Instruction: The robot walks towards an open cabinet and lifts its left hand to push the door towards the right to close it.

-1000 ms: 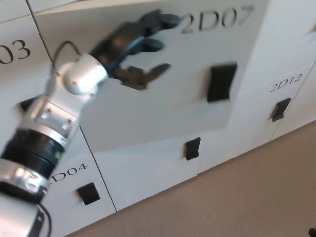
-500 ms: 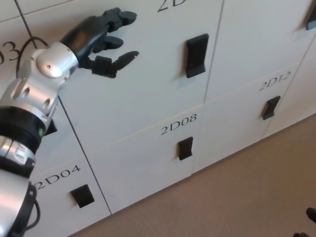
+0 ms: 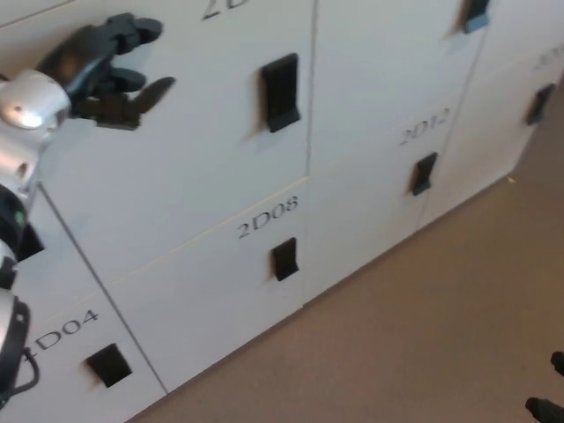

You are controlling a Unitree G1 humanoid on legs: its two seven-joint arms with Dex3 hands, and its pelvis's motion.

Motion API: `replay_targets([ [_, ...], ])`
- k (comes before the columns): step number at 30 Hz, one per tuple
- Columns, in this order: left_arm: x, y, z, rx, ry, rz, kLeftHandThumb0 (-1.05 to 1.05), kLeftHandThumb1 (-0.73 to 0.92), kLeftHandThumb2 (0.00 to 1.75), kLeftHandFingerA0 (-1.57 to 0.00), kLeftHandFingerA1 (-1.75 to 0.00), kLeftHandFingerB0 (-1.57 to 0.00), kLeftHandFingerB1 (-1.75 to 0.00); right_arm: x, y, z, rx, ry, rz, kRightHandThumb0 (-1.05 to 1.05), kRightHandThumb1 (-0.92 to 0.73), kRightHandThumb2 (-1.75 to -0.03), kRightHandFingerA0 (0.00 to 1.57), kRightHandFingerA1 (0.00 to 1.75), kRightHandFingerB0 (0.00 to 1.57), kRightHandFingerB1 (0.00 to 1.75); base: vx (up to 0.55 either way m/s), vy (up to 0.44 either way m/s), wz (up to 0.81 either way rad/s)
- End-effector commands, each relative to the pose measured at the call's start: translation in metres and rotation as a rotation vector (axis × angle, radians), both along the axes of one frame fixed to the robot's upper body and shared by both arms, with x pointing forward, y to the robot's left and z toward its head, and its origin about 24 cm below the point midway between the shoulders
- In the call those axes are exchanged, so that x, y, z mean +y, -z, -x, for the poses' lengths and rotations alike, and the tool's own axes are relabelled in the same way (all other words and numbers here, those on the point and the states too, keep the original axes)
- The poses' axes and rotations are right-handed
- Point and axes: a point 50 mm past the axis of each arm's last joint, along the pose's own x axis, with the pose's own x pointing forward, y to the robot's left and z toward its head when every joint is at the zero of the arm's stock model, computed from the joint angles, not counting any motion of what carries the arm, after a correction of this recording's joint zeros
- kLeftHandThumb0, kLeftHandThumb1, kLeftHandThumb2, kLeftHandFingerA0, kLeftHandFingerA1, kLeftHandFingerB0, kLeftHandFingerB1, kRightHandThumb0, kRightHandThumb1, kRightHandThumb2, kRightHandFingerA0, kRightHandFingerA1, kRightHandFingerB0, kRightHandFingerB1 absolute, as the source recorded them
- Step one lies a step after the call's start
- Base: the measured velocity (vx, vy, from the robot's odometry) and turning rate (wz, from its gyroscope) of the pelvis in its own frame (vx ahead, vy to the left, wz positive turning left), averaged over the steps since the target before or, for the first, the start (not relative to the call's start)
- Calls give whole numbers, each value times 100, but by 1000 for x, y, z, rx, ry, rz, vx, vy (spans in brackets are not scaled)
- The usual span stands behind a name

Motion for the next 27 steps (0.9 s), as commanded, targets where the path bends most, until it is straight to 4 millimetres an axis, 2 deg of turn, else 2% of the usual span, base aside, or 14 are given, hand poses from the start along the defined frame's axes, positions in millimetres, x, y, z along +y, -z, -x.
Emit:
replay_targets([
  [1,44,-22,32,-143,51,89,-37,43,102,0,-47,0,-47,-3,1,1,60,-5,-4,-17,-62,-57,70,61,53,50,-68,-11,-35],
  [4,21,-30,53,-206,231,67,-37,43,102,0,-47,0,-47,-2,2,1,67,-13,-1,-17,-62,-57,70,61,53,50,-56,-3,-22],
  [5,-4,-36,81,-231,397,134,-70,73,62,-23,-32,-19,-27,-1,4,-1,70,-16,2,-18,-63,-58,71,61,55,51,0,0,0],
  [9,-35,-44,137,-260,642,237,-64,74,62,-24,-32,-18,-29,-2,5,-4,78,-21,13,-18,-62,-58,73,62,56,51,0,0,0],
  [10,-45,-45,168,-243,731,291,-62,68,61,-25,-31,-27,-30,-3,6,-5,85,-30,20,-20,-62,-57,70,60,54,49,0,0,0],
  [11,-45,-45,168,-243,731,291,-62,68,61,-25,-31,-27,-30,-3,6,-5,85,-30,20,-20,-62,-57,70,60,54,49,83,34,5],
  [12,-52,-46,188,-222,784,327,-62,68,61,-25,-31,-27,-30,-5,6,-5,90,-36,23,-20,-62,-57,70,60,54,49,90,31,4],
  [13,-59,-41,222,-177,878,376,-73,57,92,-38,-50,-28,-44,-5,6,-9,89,-40,29,-19,-63,-58,73,59,56,50,90,31,0],
  [14,-64,-39,245,-147,938,415,-73,57,92,-38,-50,-28,-44,-4,6,-11,87,-42,33,-19,-63,-58,73,59,56,50,90,30,-1],
  [17,-67,-33,282,-72,1065,472,-63,58,96,-39,-53,-30,-47,-2,5,-22,64,-46,24,-18,-64,-58,71,60,54,50,89,29,2],
  [18,-68,-28,295,-5,1111,476,-72,78,64,-57,-43,-51,-39,-1,4,-23,59,-44,20,-17,-63,-57,72,61,54,50,85,28,-1],
  [21,-69,-23,310,72,1156,482,-72,78,64,-57,-43,-51,-39,-1,4,-22,55,-41,18,-17,-63,-57,72,61,54,50,54,17,1],
  [25,-54,15,333,318,1080,410,-66,71,62,-60,-44,-51,-40,-5,2,-27,50,-23,13,-17,-62,-57,74,60,56,50,0,0,0],
  [27,-29,46,336,392,918,451,-56,69,61,-61,-43,-50,-38,-7,1,-29,52,-29,27,-16,-62,-57,74,57,56,49,0,0,0],
])
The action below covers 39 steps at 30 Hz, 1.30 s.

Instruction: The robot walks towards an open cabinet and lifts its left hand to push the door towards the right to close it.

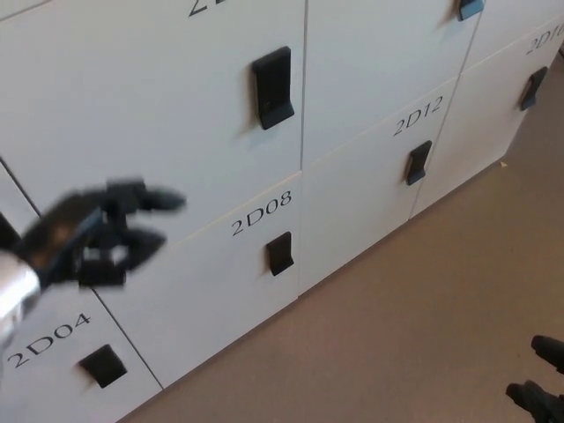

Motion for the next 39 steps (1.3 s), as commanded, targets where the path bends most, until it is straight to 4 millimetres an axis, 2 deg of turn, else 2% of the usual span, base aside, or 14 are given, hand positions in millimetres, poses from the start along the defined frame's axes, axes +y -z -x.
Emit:
replay_targets([
  [1,-22,-31,225,276,677,291,-56,69,61,-61,-43,-50,-38,-16,3,-14,68,4,59,-16,-62,-57,74,57,56,49,0,0,0],
  [9,20,-12,220,271,361,254,-54,66,60,-61,-44,-52,-41,-13,0,-27,50,-27,101,-19,-59,-57,74,58,56,50,0,0,0],
  [10,27,-6,218,253,234,248,-56,53,86,-53,-57,-41,-51,-14,0,-26,54,-28,105,-19,-58,-57,74,59,57,51,0,0,0],
  [12,31,-2,217,240,143,244,-56,53,86,-53,-57,-41,-51,-14,1,-26,56,-28,107,-19,-58,-57,74,59,57,51,0,0,0],
  [13,40,9,214,227,-39,220,-50,66,60,-54,-41,-45,-37,-16,2,-23,64,-33,114,-19,-60,-57,74,59,57,52,0,0,0],
  [15,44,15,214,228,-113,207,-50,66,60,-54,-41,-45,-37,-16,3,-21,69,-35,117,-19,-60,-57,74,59,57,52,0,0,0],
  [19,73,59,200,293,-456,48,-46,66,60,-41,-40,-38,-35,-21,8,-8,126,-70,171,-17,-62,-57,69,54,54,48,0,0,0],
  [27,90,89,201,425,-669,115,-34,64,59,-35,-42,-33,-36,-29,23,18,217,-66,188,-15,-62,-58,65,54,53,48,0,0,0],
  [28,93,96,199,435,-718,139,-29,66,60,-47,-67,-34,-38,-32,28,25,245,-57,192,-12,-66,-58,61,52,50,48,0,0,0],
  [31,95,104,196,443,-770,161,-29,66,60,-47,-67,-34,-38,-35,32,32,276,-49,197,-12,-66,-58,61,52,50,48,0,0,0],
  [35,102,126,169,503,-999,292,-27,73,61,-47,-51,-36,-42,-42,43,46,334,-15,189,-12,-68,-59,57,51,48,48,0,0,0],
  [36,103,128,166,499,-1027,295,-27,73,61,-47,-51,-36,-42,-42,44,46,336,-15,189,-12,-68,-59,57,51,48,48,0,0,0],
  [37,104,133,164,490,-1042,216,-26,70,60,-56,-72,-45,-38,-44,44,45,339,-5,189,-13,-67,-59,57,50,48,47,0,0,0],
  [39,106,137,165,478,-1037,119,-26,70,60,-56,-72,-45,-38,-46,43,43,340,6,188,-13,-67,-59,57,50,48,47,0,0,0],
])
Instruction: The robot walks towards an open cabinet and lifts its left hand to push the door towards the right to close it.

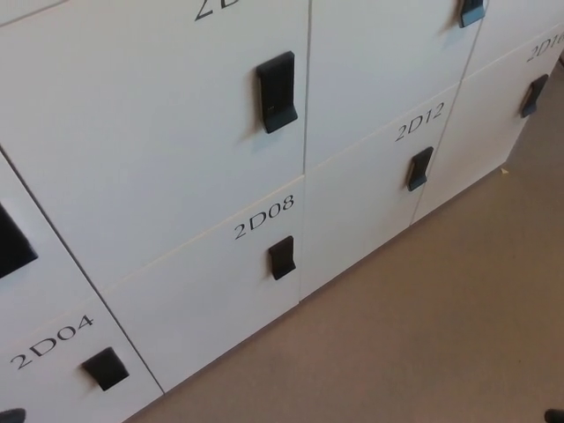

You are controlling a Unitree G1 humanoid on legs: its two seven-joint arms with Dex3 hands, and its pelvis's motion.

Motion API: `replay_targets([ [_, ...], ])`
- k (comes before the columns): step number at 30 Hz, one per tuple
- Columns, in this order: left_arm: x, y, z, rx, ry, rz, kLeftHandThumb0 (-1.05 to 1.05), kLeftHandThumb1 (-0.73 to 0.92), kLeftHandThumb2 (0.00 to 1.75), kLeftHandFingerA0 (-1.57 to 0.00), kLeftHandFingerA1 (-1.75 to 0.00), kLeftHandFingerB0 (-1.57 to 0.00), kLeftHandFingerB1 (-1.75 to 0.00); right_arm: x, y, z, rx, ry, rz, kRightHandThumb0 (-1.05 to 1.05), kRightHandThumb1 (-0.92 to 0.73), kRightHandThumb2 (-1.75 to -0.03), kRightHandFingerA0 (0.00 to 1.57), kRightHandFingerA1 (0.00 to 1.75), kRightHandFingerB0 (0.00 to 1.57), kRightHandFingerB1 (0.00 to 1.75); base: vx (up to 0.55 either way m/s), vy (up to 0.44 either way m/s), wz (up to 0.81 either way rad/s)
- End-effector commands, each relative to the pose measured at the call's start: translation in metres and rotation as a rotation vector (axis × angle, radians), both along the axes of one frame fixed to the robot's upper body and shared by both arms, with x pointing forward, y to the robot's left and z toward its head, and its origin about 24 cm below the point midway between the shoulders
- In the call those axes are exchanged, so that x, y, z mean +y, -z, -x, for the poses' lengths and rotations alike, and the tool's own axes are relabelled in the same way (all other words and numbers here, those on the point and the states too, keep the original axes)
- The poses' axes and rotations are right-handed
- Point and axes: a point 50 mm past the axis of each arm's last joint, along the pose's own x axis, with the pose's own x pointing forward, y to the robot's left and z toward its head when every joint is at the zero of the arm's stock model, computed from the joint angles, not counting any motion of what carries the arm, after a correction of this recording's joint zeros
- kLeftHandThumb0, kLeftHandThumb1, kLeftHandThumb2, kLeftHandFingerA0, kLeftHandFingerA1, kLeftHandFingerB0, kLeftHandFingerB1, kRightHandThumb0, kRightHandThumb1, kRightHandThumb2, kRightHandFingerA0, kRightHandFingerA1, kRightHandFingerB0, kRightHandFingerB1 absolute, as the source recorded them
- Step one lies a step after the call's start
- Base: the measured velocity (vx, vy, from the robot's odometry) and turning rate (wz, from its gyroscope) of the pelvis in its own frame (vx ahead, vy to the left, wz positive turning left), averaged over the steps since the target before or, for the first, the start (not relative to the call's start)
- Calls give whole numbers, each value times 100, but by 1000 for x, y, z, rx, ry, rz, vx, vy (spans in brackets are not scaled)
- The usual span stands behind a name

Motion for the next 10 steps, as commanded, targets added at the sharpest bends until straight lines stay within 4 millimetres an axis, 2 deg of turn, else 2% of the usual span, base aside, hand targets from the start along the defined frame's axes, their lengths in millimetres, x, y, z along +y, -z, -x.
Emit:
replay_targets([
  [1,15,29,-15,120,-236,-153,-25,68,60,-62,-82,-46,-38,-21,-1,1,13,34,70,-12,-67,-59,57,50,48,47,0,0,0],
  [3,14,29,-20,116,-194,-188,-25,68,60,-62,-82,-46,-38,-24,-5,-5,-4,35,79,-12,-67,-59,57,50,48,47,0,0,0],
  [4,14,28,-22,109,-172,-201,-24,68,60,-67,-61,-49,-38,-25,-6,-9,-12,34,80,-13,-67,-59,56,49,47,47,0,0,0],
  [6,14,27,-23,101,-156,-209,-24,68,60,-67,-61,-49,-38,-25,-7,-12,-18,33,80,-13,-67,-59,56,49,47,47,0,0,0],
  [7,16,26,-23,103,-99,-235,-27,67,60,-63,-46,-47,-38,-25,-7,-15,-21,34,80,-12,-66,-58,57,50,48,47,0,0,0],
  [10,16,25,-23,105,-37,-277,-29,65,60,-55,-39,-47,-37,-25,-7,-15,-16,23,93,-13,-65,-58,58,49,48,46,0,0,0],
])
